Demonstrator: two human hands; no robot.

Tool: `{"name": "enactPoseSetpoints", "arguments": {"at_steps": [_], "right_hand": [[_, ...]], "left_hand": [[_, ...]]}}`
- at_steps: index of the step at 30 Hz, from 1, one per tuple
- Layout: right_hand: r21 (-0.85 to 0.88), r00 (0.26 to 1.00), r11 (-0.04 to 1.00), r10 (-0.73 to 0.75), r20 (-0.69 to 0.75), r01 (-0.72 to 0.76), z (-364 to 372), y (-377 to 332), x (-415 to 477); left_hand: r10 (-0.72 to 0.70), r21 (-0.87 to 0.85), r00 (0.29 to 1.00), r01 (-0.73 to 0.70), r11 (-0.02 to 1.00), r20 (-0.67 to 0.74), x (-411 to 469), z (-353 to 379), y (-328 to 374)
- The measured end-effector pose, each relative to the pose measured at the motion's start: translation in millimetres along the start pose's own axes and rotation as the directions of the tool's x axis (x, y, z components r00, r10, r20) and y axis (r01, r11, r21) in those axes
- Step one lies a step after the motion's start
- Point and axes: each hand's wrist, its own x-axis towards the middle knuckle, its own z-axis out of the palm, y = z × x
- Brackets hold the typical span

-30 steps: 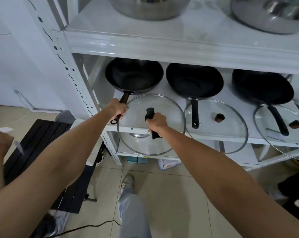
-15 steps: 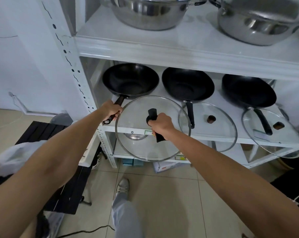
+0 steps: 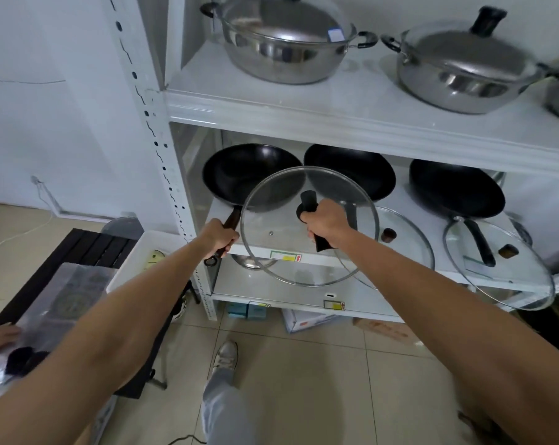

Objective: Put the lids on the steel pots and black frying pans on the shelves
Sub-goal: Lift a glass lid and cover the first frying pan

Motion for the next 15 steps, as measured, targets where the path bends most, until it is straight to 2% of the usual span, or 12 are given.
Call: {"name": "enactPoseSetpoints", "arguments": {"at_steps": [5, 9, 15], "right_hand": [[-0.031, 0.997, 0.999, -0.038, -0.062, 0.036, -9.1, -33.5, 22.8], [0.111, 1.000, 0.994, -0.017, -0.009, 0.018, 5.5, -51.1, 50.8], [0.161, 1.000, 0.987, -0.018, 0.020, 0.014, 45.0, -66.9, 90.2]], "left_hand": [[0.016, -0.038, 0.998, -0.018, 0.999, -0.061, -16.3, 41.5, -7.3], [0.009, -0.054, 0.997, -0.013, 0.998, -0.072, -21.9, 57.5, -9.2], [-0.025, 0.002, 0.994, 0.025, 1.000, -0.110, -21.3, 55.7, -16.8]]}}
